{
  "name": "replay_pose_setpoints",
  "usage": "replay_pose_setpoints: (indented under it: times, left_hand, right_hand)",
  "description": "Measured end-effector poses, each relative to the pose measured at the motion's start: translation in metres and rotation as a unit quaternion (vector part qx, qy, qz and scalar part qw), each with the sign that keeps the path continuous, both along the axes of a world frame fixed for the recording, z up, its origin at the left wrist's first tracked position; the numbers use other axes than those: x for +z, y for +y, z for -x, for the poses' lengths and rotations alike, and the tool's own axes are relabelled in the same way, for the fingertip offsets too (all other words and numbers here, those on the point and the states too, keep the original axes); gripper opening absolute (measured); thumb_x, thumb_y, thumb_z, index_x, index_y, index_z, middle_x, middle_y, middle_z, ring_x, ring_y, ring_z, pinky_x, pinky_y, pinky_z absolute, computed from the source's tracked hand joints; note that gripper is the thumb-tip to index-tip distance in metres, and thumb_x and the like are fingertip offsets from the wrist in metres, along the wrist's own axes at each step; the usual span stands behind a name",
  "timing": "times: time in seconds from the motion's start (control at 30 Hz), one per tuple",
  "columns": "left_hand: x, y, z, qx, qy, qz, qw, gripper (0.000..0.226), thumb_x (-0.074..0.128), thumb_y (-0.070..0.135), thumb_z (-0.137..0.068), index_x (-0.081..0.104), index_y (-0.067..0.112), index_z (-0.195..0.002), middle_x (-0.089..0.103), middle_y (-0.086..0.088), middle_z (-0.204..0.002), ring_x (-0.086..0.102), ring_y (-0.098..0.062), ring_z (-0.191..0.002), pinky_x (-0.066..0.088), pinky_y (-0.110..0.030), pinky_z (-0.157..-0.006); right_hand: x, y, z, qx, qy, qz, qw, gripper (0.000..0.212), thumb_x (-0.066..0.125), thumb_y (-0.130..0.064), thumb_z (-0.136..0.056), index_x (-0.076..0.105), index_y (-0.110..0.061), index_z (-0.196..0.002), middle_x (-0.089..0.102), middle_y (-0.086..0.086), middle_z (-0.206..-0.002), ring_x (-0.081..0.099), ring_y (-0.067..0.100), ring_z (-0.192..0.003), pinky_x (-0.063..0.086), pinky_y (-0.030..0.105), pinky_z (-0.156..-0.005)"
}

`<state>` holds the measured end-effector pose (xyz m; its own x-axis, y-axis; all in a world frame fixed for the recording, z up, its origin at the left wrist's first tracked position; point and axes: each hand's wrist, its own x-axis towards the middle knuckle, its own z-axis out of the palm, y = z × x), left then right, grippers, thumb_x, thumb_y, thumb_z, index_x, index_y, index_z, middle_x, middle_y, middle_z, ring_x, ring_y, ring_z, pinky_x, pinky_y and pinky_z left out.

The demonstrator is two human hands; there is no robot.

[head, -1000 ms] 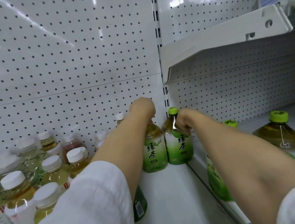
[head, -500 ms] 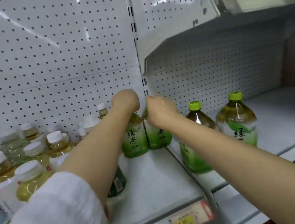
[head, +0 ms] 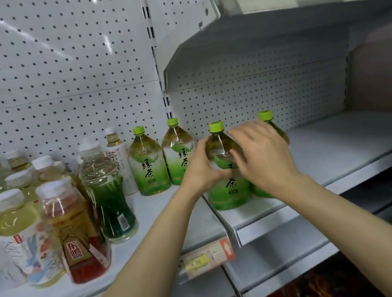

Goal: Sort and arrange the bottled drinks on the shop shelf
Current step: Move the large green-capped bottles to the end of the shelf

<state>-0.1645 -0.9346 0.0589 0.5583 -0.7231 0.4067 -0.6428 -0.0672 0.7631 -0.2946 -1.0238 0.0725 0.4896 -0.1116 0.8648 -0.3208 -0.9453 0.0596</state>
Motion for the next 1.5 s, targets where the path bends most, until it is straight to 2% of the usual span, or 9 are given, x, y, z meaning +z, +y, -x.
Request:
replay_pose_setpoints:
  times: [0.2,0.3,0.4,0.53,0.83,1.0,1.17,1.3,1.5]
  left_hand:
    - [0.005,0.019,-0.003,0.089,-0.005,-0.034,0.995,0.110,0.097,0.028,-0.054,0.037,0.022,-0.146,0.057,0.000,-0.138,0.053,-0.020,-0.125,0.044,-0.039,-0.107]
    - [0.007,0.046,-0.019,0.128,0.005,-0.045,0.991,0.111,0.097,0.025,-0.053,0.037,0.023,-0.147,0.057,-0.001,-0.137,0.055,-0.022,-0.121,0.047,-0.043,-0.105]
    - [0.007,0.070,-0.034,0.175,0.028,-0.032,0.984,0.112,0.096,0.021,-0.055,0.034,0.022,-0.149,0.055,-0.003,-0.141,0.054,-0.026,-0.126,0.049,-0.050,-0.103]
    - [0.005,0.086,-0.049,0.222,0.027,-0.025,0.974,0.113,0.094,0.019,-0.059,0.030,0.021,-0.153,0.052,-0.007,-0.145,0.051,-0.030,-0.129,0.048,-0.050,-0.104]
    - [0.006,0.073,-0.069,0.285,-0.027,-0.078,0.955,0.109,0.090,0.023,-0.068,0.024,0.014,-0.154,0.039,-0.008,-0.154,0.040,-0.030,-0.140,0.040,-0.051,-0.112]
    - [0.017,0.066,-0.079,0.313,-0.033,-0.164,0.935,0.096,0.087,0.021,-0.074,0.027,0.009,-0.148,0.013,-0.017,-0.157,0.039,-0.040,-0.137,0.039,-0.046,-0.112]
    - [0.027,0.068,-0.088,0.324,-0.087,-0.234,0.913,0.098,0.085,0.018,-0.076,0.022,0.000,-0.149,0.019,-0.021,-0.157,0.039,-0.038,-0.137,0.039,-0.042,-0.110]
    - [0.027,0.057,-0.091,0.341,-0.102,-0.244,0.902,0.092,0.080,0.014,-0.081,0.020,-0.005,-0.149,0.021,-0.024,-0.155,0.046,-0.037,-0.132,0.043,-0.039,-0.105]
    - [0.026,0.054,-0.096,0.333,-0.098,-0.238,0.907,0.086,0.079,0.016,-0.081,0.023,-0.003,-0.144,0.024,-0.021,-0.151,0.053,-0.040,-0.122,0.048,-0.039,-0.093]
  right_hand:
    - [-0.031,-0.029,0.023,-0.002,-0.029,-0.029,0.999,0.055,0.072,-0.022,-0.085,0.056,-0.002,-0.134,0.055,0.016,-0.139,0.047,0.035,-0.132,0.038,0.046,-0.110]
    - [-0.037,-0.048,0.034,0.001,-0.037,-0.182,0.983,0.085,0.075,-0.036,-0.082,0.033,-0.006,-0.150,0.033,0.013,-0.156,0.027,0.031,-0.145,0.027,0.046,-0.118]
    - [-0.040,-0.065,0.040,0.051,-0.031,-0.411,0.910,0.113,0.086,-0.036,-0.069,0.017,-0.017,-0.156,0.025,0.008,-0.160,0.025,0.028,-0.146,0.027,0.049,-0.117]
    - [-0.054,-0.092,0.032,0.164,0.002,-0.595,0.787,0.119,0.092,-0.038,-0.041,0.035,-0.027,-0.145,0.061,0.003,-0.129,0.058,0.026,-0.119,0.049,0.048,-0.098]
    - [-0.058,-0.084,-0.023,0.246,0.048,-0.632,0.733,0.103,0.100,-0.028,-0.031,0.055,-0.016,-0.123,0.072,0.006,-0.112,0.068,0.026,-0.104,0.055,0.044,-0.090]
    - [-0.054,-0.050,-0.076,0.305,0.047,-0.653,0.692,0.080,0.091,-0.008,-0.047,0.056,-0.018,-0.119,0.070,0.005,-0.110,0.068,0.022,-0.099,0.056,0.029,-0.071]
    - [-0.051,-0.034,-0.109,0.298,0.043,-0.654,0.694,0.070,0.089,-0.003,-0.061,0.056,-0.017,-0.122,0.066,-0.006,-0.103,0.063,0.007,-0.089,0.051,0.024,-0.066]
    - [-0.049,-0.037,-0.124,0.293,0.066,-0.640,0.707,0.072,0.088,-0.003,-0.063,0.058,-0.014,-0.127,0.066,-0.001,-0.112,0.061,0.002,-0.088,0.048,0.015,-0.058]
    - [-0.054,-0.045,-0.142,0.298,0.076,-0.618,0.723,0.064,0.086,-0.004,-0.067,0.059,-0.011,-0.125,0.069,0.004,-0.114,0.065,0.016,-0.101,0.051,0.016,-0.061]
